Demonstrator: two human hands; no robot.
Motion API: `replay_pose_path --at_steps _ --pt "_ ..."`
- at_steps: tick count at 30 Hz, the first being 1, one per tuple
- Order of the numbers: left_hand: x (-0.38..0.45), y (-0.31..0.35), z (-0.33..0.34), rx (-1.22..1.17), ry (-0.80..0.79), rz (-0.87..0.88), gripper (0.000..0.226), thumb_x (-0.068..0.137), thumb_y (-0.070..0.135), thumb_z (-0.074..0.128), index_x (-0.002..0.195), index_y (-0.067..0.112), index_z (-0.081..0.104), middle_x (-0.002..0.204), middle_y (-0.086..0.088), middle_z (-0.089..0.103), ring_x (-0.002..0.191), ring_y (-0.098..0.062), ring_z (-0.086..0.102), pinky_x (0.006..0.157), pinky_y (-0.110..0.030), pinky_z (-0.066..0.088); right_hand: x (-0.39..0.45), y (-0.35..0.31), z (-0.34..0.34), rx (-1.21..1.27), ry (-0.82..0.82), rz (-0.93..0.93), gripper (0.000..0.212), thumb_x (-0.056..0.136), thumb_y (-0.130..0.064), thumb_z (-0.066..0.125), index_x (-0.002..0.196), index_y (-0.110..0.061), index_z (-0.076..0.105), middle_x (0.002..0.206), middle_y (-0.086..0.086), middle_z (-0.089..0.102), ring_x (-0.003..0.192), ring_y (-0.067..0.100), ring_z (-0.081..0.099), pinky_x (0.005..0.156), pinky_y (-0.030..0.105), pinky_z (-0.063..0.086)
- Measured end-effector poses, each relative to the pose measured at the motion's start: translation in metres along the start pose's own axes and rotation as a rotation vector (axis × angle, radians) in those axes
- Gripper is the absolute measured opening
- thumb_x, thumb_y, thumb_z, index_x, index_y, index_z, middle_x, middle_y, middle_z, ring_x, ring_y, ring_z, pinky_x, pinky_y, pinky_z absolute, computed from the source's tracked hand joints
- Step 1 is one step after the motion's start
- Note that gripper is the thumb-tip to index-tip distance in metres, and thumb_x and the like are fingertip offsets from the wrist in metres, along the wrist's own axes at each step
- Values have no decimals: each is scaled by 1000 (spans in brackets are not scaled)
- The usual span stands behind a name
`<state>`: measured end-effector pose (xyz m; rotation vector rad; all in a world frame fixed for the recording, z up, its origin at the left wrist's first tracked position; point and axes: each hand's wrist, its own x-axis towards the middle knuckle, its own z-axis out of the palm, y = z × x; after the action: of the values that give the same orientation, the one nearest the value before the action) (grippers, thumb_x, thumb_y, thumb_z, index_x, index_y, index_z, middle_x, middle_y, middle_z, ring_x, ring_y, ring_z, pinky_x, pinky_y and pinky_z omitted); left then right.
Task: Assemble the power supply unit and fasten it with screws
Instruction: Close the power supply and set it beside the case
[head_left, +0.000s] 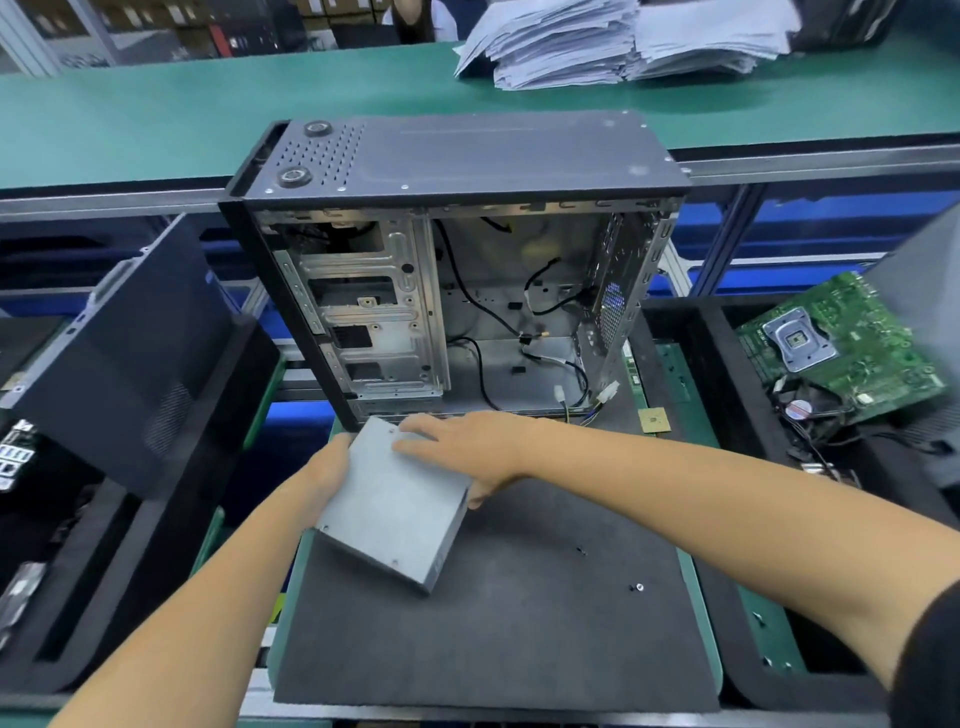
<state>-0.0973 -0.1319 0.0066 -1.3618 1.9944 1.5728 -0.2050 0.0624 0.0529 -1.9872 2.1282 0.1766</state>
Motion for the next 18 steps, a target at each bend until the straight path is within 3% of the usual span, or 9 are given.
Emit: replay_pose_path --at_steps 2,6,8,10,12,14,16,18 --pt "0 1 0 24 39 -8 54 98 50 31 126 13 59 124 -18 61 107 -36 62 99 -51 48 -2 -4 3 -28 21 4 92 68 -35 83 140 -16 30 142 6 26 101 28 54 71 35 44" --pt "2 -2 -2 108 81 -42 69 95 58 26 136 9 51 131 -18 57 111 -36 59 102 -48 46 -9 -5 11 -129 174 142 79 64 -55 78 120 -11 44 117 6 44 97 23 49 66 34 37" --pt "0 -7 -2 217 128 -47 75 94 62 22 142 8 45 140 -18 50 121 -36 53 107 -46 40 -17 -5 19 -160 159 165 63 73 -59 69 112 -10 56 111 6 53 100 25 51 71 35 41" --pt "-1 -12 1 385 243 -9 73 97 56 20 142 4 43 142 -20 48 123 -37 50 107 -42 38 -23 -9 30 -68 101 232 45 82 -51 62 92 -7 64 99 11 62 94 30 57 70 35 46" --pt "-1 -14 4 518 328 55 67 100 47 18 140 0 44 139 -24 49 122 -39 49 104 -43 37 -26 -17 39 207 64 407 31 81 -33 61 67 -7 54 76 12 62 76 32 59 61 30 46" --pt "-1 -13 6 541 309 79 66 102 46 15 142 1 40 143 -24 45 126 -40 45 107 -43 34 -22 -25 44 710 -15 647 20 79 -18 54 64 -4 55 62 12 61 57 29 58 50 25 45" --pt "1 -15 5 436 262 26 81 97 62 14 147 2 35 148 -21 40 131 -38 42 112 -42 29 -18 -32 47 1287 -168 835 17 85 -16 48 86 -1 56 75 18 66 56 26 62 51 25 52" --pt "-1 -16 3 355 220 12 97 87 78 15 149 6 32 151 -18 38 134 -36 41 113 -42 27 -20 -33 50 1615 -278 883 25 88 -20 44 105 -4 50 97 21 62 74 30 65 66 31 55"
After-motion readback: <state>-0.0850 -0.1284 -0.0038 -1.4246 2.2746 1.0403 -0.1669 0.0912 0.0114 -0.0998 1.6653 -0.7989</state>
